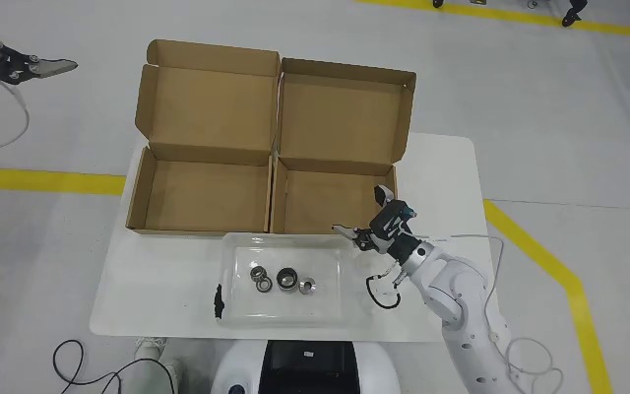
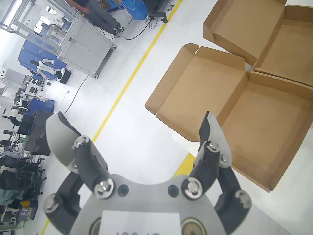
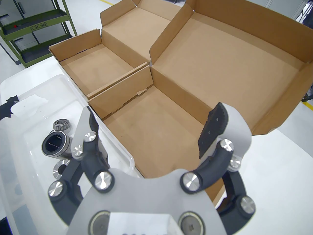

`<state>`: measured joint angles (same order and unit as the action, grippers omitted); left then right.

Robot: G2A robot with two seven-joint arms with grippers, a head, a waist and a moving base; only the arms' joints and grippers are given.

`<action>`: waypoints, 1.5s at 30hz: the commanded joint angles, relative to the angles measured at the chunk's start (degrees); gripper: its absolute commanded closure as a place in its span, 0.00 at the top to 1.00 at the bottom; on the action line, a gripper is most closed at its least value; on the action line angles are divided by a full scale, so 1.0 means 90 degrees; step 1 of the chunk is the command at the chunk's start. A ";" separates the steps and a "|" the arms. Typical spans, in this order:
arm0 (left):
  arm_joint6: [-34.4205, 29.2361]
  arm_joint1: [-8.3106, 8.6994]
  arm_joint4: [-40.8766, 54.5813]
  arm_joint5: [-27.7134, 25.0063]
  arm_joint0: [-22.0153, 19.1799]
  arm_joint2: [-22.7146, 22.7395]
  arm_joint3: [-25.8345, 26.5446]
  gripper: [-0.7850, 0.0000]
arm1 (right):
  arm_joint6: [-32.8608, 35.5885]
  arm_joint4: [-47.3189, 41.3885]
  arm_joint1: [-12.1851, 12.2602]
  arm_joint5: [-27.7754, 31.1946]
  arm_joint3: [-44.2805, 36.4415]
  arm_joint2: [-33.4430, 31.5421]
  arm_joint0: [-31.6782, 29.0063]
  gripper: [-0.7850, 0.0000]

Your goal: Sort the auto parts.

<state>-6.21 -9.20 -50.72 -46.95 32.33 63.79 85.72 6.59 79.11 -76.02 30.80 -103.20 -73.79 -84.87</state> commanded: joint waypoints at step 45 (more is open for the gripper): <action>0.0000 0.0000 0.0000 0.0000 0.0000 0.0000 0.0000 1.00 | 0.3054 -0.1010 -0.0126 0.1761 0.0504 0.2361 0.2144 1.00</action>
<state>-6.21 -9.20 -50.72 -46.95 32.33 63.79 85.72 34.00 70.04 -77.16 46.73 -98.65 -52.55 -65.55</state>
